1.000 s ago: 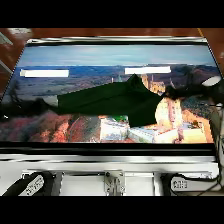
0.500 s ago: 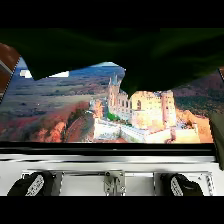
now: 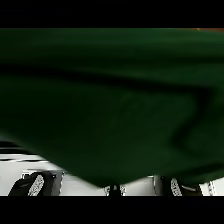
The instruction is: Fold the shirts.
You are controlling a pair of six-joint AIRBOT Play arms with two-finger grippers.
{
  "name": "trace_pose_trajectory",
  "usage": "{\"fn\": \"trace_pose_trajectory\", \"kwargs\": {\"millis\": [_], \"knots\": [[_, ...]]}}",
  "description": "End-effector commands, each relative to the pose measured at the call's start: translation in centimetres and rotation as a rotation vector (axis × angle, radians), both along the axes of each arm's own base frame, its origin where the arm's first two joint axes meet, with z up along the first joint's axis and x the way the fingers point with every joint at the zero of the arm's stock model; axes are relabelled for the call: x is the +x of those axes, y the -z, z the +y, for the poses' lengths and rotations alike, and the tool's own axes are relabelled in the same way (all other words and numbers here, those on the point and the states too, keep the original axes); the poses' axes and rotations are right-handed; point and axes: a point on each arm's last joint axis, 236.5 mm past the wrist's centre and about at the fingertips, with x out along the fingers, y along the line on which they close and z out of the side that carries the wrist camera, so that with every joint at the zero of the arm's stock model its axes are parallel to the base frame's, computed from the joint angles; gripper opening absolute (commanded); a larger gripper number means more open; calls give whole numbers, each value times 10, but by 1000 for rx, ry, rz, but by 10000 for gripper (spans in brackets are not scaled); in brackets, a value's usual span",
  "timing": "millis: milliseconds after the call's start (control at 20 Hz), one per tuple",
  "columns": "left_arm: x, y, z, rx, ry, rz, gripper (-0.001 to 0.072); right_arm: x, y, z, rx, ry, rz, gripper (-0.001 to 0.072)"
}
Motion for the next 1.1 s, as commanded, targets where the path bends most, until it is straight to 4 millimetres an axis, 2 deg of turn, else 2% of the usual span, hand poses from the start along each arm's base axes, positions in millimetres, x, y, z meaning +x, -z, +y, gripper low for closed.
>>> {"fn": "trace_pose_trajectory", "kwargs": {"millis": [0,100,250,350,450,550,600,650,750,900,950,1050], "knots": [[43,81,22,-31,-34,269,33,45,106,-5,73,-45,462,63],[77,151,34,-84,-34,469,32,80,179,-5,165,-95,745,63],[117,269,64,-130,-94,779,32,141,289,-8,246,-117,1019,63],[145,335,75,-176,-105,934,32,189,365,7,253,-149,1130,63],[181,390,83,-216,-111,1039,32,255,425,24,276,-148,1098,63],[224,435,84,-271,-109,1069,33,317,458,34,304,-125,960,63],[249,452,86,-291,-119,1052,33,342,467,35,309,-118,885,64],[270,465,87,-301,-126,1027,33,364,473,36,306,-113,809,63],[312,481,84,-289,-118,948,33,396,480,36,313,-102,687,63],[362,501,78,-289,-142,841,34,423,499,29,330,-76,591,63],[370,511,73,-307,-143,834,34,423,512,29,334,-71,607,64],[370,540,64,-324,-131,892,35,417,535,30,338,-70,667,64]]}}
